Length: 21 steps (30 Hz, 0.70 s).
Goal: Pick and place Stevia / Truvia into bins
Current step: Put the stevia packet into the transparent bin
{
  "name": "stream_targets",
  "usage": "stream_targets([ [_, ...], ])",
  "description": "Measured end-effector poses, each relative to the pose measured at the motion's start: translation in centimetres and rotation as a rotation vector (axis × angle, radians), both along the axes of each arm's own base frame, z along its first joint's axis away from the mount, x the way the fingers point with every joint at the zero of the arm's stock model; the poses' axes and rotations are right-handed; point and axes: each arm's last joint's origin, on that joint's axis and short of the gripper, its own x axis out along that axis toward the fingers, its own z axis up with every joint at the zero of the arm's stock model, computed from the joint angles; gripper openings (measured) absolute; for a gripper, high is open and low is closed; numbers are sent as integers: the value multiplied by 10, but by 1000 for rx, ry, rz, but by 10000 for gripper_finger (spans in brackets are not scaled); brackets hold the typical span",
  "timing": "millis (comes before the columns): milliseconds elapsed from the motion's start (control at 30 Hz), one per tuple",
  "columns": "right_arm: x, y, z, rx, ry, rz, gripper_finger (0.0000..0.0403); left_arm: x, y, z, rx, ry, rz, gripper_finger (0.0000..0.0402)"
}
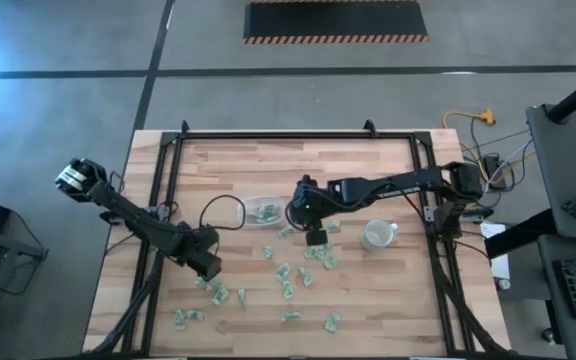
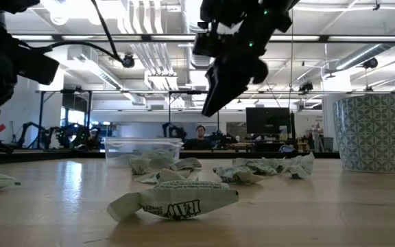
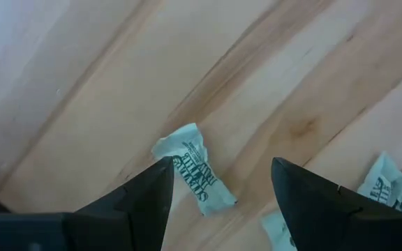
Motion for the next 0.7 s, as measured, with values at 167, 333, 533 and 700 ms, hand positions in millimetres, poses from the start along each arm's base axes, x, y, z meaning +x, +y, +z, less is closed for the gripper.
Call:
stream_targets([
  [167,-6,17,6,12,18,26,133,-2,1,-6,30,58,47,224],
  [333,-10,33,8,12,29,69,128,-1,0,-15,51,116,47,224],
  [533,-11,44,9,23,32,77,122,3,-2,-24,62,140,14,224],
  [700,-15,51,7,35,65,72,122,5,-3,-27,57,133,-14,208],
])
